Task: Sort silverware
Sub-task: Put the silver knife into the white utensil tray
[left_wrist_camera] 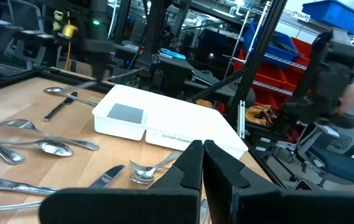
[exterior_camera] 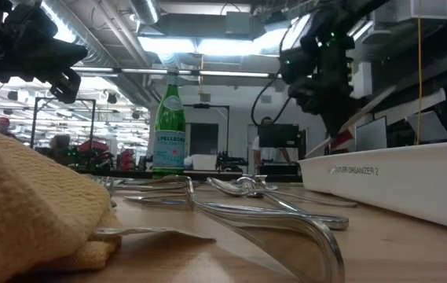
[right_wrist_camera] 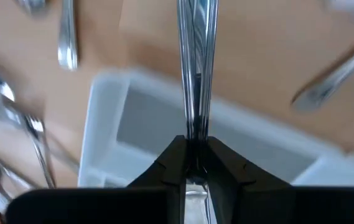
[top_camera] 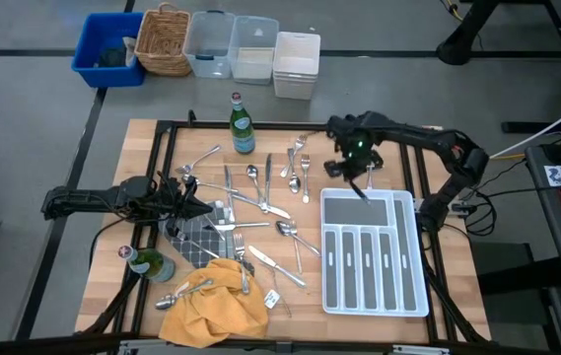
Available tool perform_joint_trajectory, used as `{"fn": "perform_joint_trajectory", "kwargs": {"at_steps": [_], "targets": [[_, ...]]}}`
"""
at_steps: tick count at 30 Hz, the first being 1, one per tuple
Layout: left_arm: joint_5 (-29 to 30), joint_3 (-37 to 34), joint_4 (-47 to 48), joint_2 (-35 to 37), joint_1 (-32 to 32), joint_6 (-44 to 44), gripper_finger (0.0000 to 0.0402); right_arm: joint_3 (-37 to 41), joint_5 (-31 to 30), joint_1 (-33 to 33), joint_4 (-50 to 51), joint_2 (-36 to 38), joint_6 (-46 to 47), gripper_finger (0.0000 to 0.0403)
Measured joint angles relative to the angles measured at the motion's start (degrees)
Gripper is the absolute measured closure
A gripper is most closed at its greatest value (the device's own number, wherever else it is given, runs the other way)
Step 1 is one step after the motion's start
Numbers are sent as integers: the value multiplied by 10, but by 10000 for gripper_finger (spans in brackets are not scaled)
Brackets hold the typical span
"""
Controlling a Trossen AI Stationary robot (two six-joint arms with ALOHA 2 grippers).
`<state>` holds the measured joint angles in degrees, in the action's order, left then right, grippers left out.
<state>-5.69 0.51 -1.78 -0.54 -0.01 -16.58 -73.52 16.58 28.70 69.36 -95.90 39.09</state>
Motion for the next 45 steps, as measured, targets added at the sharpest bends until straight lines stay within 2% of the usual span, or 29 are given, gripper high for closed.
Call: {"fn": "perform_joint_trajectory", "kwargs": {"at_steps": [8, 16, 23, 32, 45], "targets": [[0, 0, 0, 0, 0, 0, 402, 0, 8, -175, 31, 0, 113, 354], [0, 0, -1, 0, 0, 0, 402, 0, -4, -345, 18, 0, 307, 354], [0, 0, -1, 0, 0, 0, 402, 0, -36, -448, -53, 1, 478, 354], [0, 0, -1, 0, 0, 0, 402, 1, -159, -528, -109, -5, 619, 354], [0, 0, 0, 0, 0, -3, 402, 1, -195, -535, -172, -94, 625, 354]]}}
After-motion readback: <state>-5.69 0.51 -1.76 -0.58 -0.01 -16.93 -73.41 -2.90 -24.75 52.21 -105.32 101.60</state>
